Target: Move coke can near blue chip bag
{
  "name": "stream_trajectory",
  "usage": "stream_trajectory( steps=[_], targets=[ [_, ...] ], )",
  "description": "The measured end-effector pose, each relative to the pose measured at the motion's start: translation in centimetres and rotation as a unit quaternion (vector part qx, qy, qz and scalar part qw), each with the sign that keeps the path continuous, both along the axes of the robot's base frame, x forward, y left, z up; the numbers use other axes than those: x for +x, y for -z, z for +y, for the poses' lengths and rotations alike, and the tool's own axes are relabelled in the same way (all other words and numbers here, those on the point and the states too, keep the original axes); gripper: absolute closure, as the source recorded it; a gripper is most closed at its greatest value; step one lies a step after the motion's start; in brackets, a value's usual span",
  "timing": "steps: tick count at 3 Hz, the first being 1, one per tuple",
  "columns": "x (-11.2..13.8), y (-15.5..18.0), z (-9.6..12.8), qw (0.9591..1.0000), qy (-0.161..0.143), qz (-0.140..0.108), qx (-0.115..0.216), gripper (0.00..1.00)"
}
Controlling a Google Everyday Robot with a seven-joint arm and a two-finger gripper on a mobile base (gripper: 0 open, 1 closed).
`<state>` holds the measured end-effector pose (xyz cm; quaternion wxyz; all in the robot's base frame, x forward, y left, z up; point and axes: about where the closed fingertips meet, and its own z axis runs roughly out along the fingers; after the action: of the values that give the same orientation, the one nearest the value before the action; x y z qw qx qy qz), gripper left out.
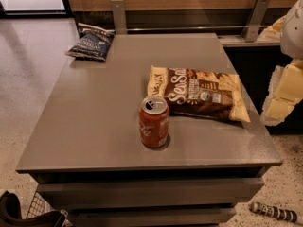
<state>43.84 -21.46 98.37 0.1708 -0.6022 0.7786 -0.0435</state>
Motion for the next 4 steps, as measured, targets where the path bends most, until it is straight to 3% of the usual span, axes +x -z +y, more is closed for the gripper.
stream_trajectory(
  steps=[1, 2, 3, 4],
  targets=[
    [0.0, 0.0, 0.1, 1.0, -0.002, 0.0, 0.003, 0.0],
    [-0.9, 0.6, 1.7, 0.997, -0.053, 0.003, 0.056, 0.0],
    [-2.1, 1.0, 2.8, 0.9876, -0.095, -0.022, 0.123, 0.0],
    [-2.2, 3.3, 4.5, 0.9697, -0.124, -0.043, 0.206, 0.0]
  ],
)
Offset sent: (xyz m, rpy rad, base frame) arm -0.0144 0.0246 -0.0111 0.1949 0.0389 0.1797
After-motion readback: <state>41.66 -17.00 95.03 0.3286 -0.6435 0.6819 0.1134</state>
